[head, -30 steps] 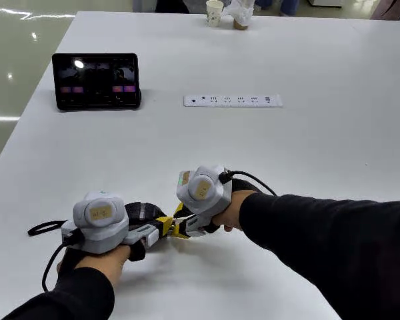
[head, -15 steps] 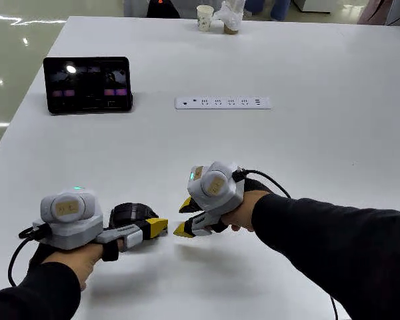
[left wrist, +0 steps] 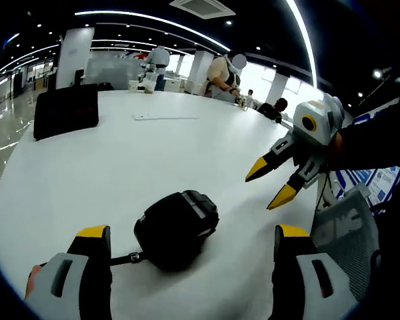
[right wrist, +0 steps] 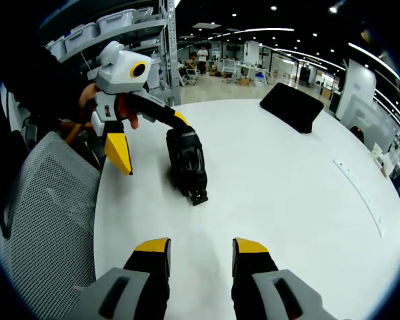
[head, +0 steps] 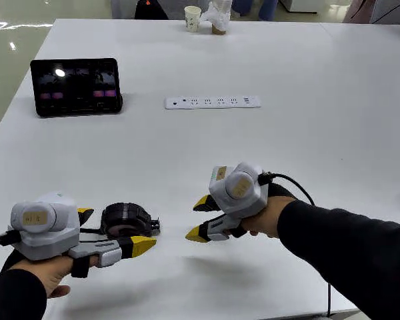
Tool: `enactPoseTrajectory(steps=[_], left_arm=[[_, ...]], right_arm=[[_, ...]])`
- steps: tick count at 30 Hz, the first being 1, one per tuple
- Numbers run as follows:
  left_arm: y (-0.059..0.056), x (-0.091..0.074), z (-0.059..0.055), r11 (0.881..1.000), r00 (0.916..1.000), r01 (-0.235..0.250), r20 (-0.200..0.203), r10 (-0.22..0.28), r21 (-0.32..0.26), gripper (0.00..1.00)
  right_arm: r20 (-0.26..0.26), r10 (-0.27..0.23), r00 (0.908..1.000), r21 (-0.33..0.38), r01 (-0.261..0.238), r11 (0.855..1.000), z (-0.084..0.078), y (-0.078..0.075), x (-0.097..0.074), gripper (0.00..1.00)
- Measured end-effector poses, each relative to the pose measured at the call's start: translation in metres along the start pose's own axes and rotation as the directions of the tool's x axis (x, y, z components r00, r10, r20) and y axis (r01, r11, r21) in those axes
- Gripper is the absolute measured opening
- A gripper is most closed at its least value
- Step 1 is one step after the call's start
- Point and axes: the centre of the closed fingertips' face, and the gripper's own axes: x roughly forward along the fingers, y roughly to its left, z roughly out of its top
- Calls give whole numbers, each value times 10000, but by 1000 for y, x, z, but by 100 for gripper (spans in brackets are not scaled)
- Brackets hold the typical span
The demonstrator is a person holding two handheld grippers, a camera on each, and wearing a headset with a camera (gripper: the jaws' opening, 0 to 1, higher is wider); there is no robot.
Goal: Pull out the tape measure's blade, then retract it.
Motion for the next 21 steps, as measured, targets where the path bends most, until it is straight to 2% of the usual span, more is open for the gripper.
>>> enactPoseTrajectory(steps=[6,11,15,21], left_arm=[[4,-12,-4,9998,9998,50,-170,-48,166,99],[3,-22,-8,9976,9984,381,-441,-355,578,99],[7,-28,-12,9963,9975,285,-660,-232,810,99],[10,-35,-13,9959,9970,305,-739,-242,854,99]], right_arm=[[77,-334,9994,496,330,9982,-13,-4,-20,41],[254,-634,9977,896,609,9941,-28,-9,-38,45],[334,-752,9966,1028,714,9921,-40,-11,-49,48],[336,-1086,9935,1303,1034,9861,-59,-17,-65,54]])
